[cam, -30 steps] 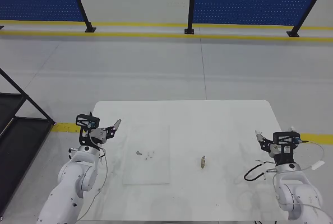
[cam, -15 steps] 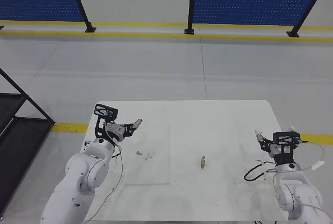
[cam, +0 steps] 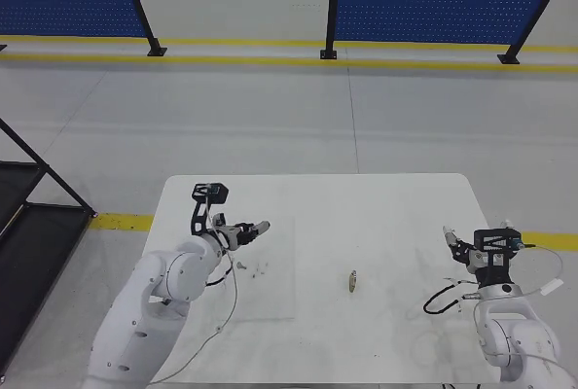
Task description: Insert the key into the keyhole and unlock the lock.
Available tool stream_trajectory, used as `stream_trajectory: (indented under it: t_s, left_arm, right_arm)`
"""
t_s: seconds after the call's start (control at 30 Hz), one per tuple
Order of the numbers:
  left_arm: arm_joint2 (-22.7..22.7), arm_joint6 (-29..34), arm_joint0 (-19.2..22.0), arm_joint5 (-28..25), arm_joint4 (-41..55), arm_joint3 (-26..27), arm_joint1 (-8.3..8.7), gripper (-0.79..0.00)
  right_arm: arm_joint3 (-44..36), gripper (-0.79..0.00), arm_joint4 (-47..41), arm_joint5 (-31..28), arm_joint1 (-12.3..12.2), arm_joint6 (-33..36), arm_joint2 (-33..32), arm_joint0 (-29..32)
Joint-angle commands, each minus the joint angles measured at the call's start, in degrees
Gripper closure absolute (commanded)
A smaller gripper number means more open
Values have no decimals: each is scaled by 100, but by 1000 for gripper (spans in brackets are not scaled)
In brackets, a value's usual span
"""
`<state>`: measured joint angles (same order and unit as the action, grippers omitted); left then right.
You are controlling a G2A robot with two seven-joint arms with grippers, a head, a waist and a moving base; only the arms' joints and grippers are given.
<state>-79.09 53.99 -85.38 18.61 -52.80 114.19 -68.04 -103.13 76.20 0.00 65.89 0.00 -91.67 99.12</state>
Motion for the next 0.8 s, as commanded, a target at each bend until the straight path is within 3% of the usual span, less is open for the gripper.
stream_trajectory:
  t_s: [0.0,0.2,0.77]
  left_arm:
    - [129,398,152,420,-102,-87,-13,-785]
    - [375,724,289,776,-105,-202,-45,-785]
    - [411,733,-90,738,-543,-340,-1,-785]
  right_arm:
    - [0,-785,0,0,0,0,0,0]
    - [0,-785,0,0,0,0,0,0]
    - [0,-785,0,0,0,0,0,0]
